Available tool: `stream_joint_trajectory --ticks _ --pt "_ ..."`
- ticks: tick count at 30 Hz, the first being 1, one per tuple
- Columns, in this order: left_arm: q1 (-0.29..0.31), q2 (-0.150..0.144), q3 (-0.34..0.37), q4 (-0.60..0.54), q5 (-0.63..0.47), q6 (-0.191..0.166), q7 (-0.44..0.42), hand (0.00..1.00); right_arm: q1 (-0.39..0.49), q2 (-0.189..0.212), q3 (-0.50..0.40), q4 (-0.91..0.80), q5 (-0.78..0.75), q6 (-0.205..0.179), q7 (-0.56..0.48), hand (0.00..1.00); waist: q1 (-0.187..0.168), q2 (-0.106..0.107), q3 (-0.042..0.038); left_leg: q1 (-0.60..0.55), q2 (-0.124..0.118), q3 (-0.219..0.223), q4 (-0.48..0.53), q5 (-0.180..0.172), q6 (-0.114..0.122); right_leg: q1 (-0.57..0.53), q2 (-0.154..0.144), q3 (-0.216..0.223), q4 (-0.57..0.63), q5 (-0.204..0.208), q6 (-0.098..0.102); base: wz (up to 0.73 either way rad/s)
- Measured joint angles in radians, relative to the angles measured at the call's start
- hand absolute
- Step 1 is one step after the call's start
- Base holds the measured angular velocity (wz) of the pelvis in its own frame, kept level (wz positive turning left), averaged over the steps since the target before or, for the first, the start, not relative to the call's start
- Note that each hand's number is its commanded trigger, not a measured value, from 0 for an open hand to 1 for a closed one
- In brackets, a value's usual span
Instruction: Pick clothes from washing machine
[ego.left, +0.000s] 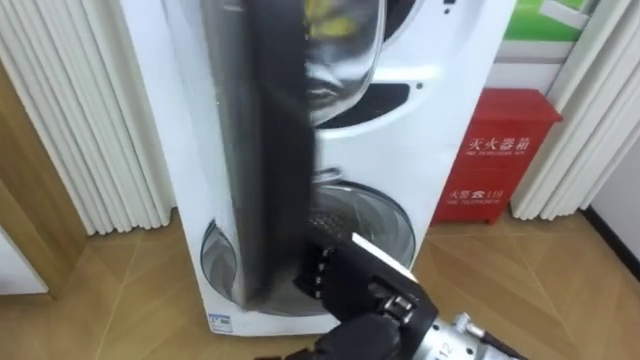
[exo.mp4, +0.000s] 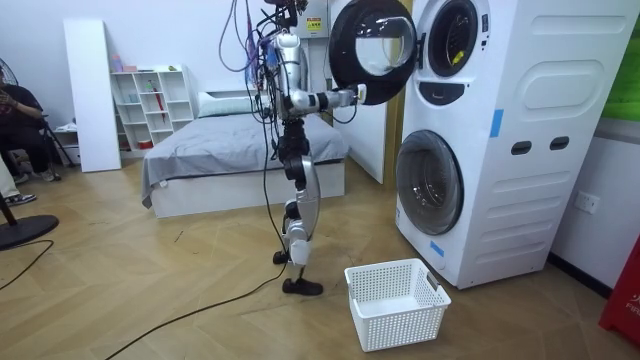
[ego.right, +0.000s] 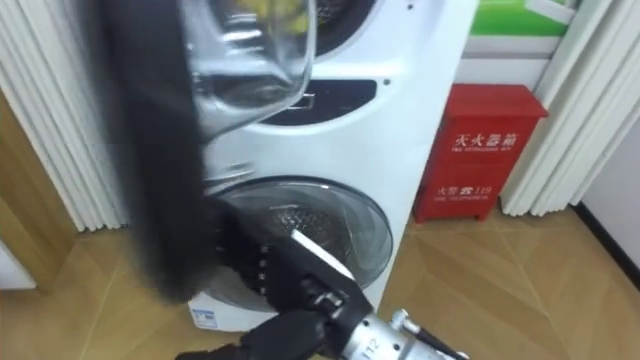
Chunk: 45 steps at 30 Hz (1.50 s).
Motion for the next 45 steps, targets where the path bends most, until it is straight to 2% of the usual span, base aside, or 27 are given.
stream_joint_trajectory --ticks 3,4,8,9,11,16,21,29,35,41,45 --pt "-0.006 -0.003 0.0 0.001 0.002 -0.001 0.02 0.0 -0.079 0.009 0.038 0.0 -0.021 0.035 0.007 0.0 0.023 -0.004 0.0031 -0.006 0.0 -0.007 0.0 0.0 0.0 -0.001 0.0 -0.006 -0.004 0.0 0.0 0.06" --pt "-0.006 -0.004 0.001 0.001 0.005 -0.001 0.023 0.0 -0.091 0.015 0.037 0.0 -0.026 0.036 0.013 0.0 0.031 -0.004 0.0031 -0.007 0.0 -0.008 -0.001 0.0 0.0 -0.001 0.0 -0.006 -0.005 0.0 0.0 0.06" --pt "-0.005 -0.008 0.004 -0.001 0.008 0.005 0.026 0.0 -0.204 0.095 0.038 -0.025 -0.027 0.034 0.021 0.0 0.046 -0.003 0.0035 -0.017 0.0 -0.033 0.0 0.0 0.0 0.0 -0.001 -0.017 -0.008 0.0 0.0 0.16" --pt "-0.006 -0.01 0.004 -0.001 0.008 0.006 0.026 0.0 -0.22 0.108 0.043 -0.034 -0.018 0.029 0.022 0.0 0.061 -0.003 0.0035 -0.016 0.0 -0.034 0.0 0.0 0.0 0.001 -0.001 -0.017 -0.009 0.0 0.0 0.09" --pt "-0.006 -0.011 0.004 -0.001 0.008 0.008 0.026 0.0 -0.229 0.118 0.058 -0.034 -0.015 0.025 0.03 0.0 0.068 -0.003 0.0034 -0.016 -0.001 -0.042 -0.001 0.0 0.0 0.004 -0.002 -0.02 -0.009 0.0 0.0 0.12" --pt "-0.003 -0.013 0.004 -0.001 0.007 0.009 0.026 0.0 -0.226 0.111 0.089 -0.032 -0.019 0.028 0.049 0.0 0.068 -0.003 0.0039 -0.015 -0.005 -0.066 -0.005 0.002 0.003 0.015 -0.007 -0.029 -0.011 0.0 0.001 0.15" --pt "-0.003 -0.013 0.004 0.0 -0.001 0.007 0.035 0.0 -0.218 0.11 0.098 -0.03 -0.019 0.028 0.074 0.0 0.068 -0.002 0.0047 -0.014 -0.008 -0.067 -0.006 0.003 0.003 0.022 -0.008 -0.027 -0.023 0.0 0.003 0.01" --pt "0.001 -0.019 0.002 -0.001 -0.002 0.014 0.036 0.0 -0.15 0.1 0.108 -0.03 -0.018 0.04 0.068 0.0 0.062 0.006 0.0101 -0.016 -0.007 -0.066 -0.004 0.005 0.002 0.022 -0.007 -0.027 -0.023 0.0 0.003 0.0" --pt "0.0 -0.018 -0.005 -0.002 -0.002 0.018 0.035 0.0 -0.149 0.078 0.108 -0.03 -0.01 0.04 0.062 0.0 0.059 0.006 0.0101 -0.017 -0.007 -0.069 -0.013 0.004 0.001 0.022 -0.006 -0.03 -0.022 0.0 0.003 0.0" --pt "0.0 -0.018 -0.003 -0.003 -0.001 0.021 0.034 0.0 -0.148 0.079 0.108 -0.03 -0.01 0.04 0.059 0.0 0.04 0.007 0.0093 -0.018 -0.007 -0.069 -0.008 0.004 0.001 0.022 -0.007 -0.03 -0.023 0.0 0.003 0.0" --pt "-0.001 -0.018 0.001 -0.007 -0.001 0.02 0.028 0.0 -0.138 0.079 0.107 -0.031 -0.01 0.039 0.058 0.0 0.035 0.012 0.0053 -0.017 -0.007 -0.068 -0.005 0.004 0.002 0.022 -0.007 -0.028 -0.023 0.0 0.003 0.0"
